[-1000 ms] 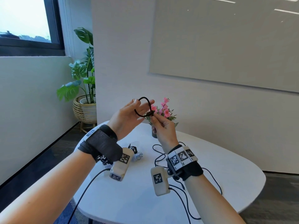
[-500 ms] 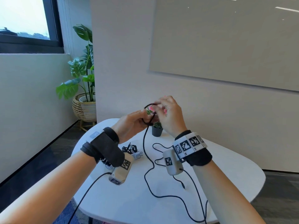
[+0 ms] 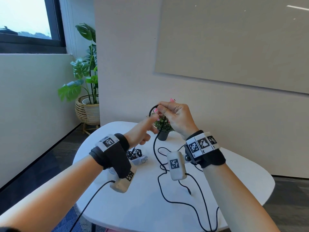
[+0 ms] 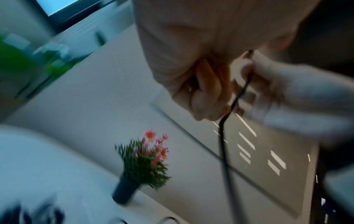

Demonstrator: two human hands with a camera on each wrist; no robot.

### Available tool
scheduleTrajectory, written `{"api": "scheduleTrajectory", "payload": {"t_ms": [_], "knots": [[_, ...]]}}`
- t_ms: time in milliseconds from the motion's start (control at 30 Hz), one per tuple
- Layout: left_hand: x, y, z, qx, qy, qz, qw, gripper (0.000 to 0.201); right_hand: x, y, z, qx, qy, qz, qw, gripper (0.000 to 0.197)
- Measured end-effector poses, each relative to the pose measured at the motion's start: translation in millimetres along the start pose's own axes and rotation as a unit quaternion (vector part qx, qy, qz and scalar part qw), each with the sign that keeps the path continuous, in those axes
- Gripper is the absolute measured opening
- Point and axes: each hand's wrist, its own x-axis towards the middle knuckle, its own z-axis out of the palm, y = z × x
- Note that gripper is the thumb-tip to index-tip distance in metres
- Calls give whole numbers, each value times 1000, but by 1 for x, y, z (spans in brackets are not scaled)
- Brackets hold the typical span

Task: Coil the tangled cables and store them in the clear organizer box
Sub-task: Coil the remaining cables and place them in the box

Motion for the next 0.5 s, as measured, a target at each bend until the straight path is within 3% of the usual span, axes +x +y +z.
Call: {"api": "scheduleTrajectory", "payload": {"t_ms": [100, 200, 267, 367, 433, 500], "knots": [[-5, 5, 10, 147, -40, 17, 988, 39, -1, -4, 1, -27, -20, 13, 999, 11], [-3, 0, 9, 152, -78, 98, 980, 37, 0, 1, 0, -36, -24, 19, 999, 10], [4, -8, 7, 125, -62, 123, 983, 30, 0, 4, 0, -5, -1, 24, 1000, 10], [20, -20, 2, -40, 73, 90, 992, 32, -10, 11, 2, -6, 16, 123, 992, 32], [28, -21, -2, -227, 137, 81, 961, 36, -25, 20, 10, -17, -56, 250, 966, 44], [32, -18, -7, -359, 145, 85, 918, 37, -45, 25, 21, -12, -156, 313, 937, 44]]}}
